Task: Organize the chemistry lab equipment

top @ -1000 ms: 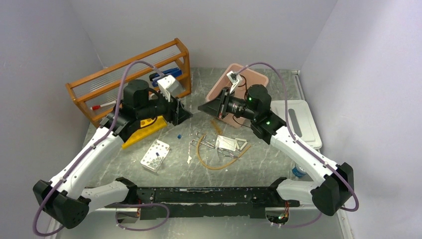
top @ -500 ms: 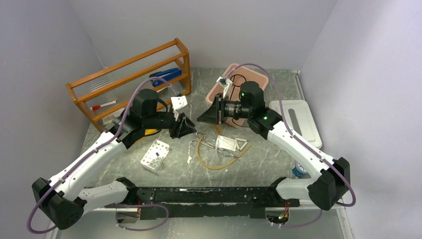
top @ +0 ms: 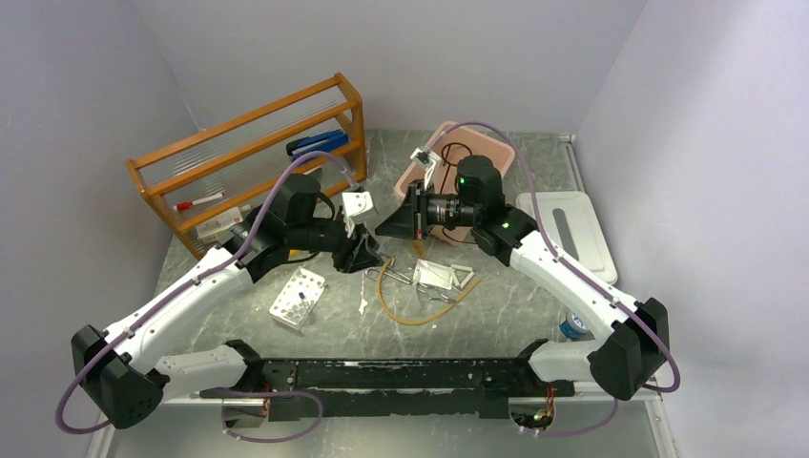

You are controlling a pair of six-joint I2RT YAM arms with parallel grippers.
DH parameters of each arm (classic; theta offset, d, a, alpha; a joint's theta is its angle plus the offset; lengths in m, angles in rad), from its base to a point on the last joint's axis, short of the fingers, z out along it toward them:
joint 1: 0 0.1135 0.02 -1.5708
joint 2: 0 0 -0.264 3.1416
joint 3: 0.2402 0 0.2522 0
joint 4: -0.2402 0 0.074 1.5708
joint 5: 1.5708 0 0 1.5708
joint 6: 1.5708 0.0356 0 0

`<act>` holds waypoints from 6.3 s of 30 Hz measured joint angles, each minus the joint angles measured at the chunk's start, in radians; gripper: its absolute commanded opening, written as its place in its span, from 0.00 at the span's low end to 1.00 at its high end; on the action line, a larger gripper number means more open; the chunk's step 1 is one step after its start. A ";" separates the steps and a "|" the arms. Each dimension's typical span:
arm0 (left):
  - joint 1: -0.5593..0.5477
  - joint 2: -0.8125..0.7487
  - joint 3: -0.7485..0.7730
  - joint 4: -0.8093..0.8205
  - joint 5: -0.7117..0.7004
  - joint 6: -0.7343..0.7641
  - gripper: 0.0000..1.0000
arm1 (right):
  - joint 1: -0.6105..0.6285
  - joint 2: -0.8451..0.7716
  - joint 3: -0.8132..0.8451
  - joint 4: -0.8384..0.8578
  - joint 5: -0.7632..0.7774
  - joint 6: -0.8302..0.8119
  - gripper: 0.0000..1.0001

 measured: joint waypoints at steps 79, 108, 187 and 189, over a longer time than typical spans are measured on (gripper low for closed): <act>-0.003 -0.302 0.161 -0.049 -0.856 -0.409 0.76 | 0.476 0.280 -0.139 0.351 0.635 -0.538 0.10; -0.003 -0.198 0.209 -0.141 -0.981 -0.427 0.76 | 0.465 0.537 -0.071 0.640 0.389 -0.607 0.08; -0.003 -0.204 0.124 -0.100 -1.026 -0.452 0.76 | 0.465 0.608 -0.008 0.576 0.398 -0.615 0.06; -0.003 -0.204 0.124 -0.100 -1.030 -0.452 0.76 | 0.465 0.608 -0.006 0.571 0.398 -0.615 0.06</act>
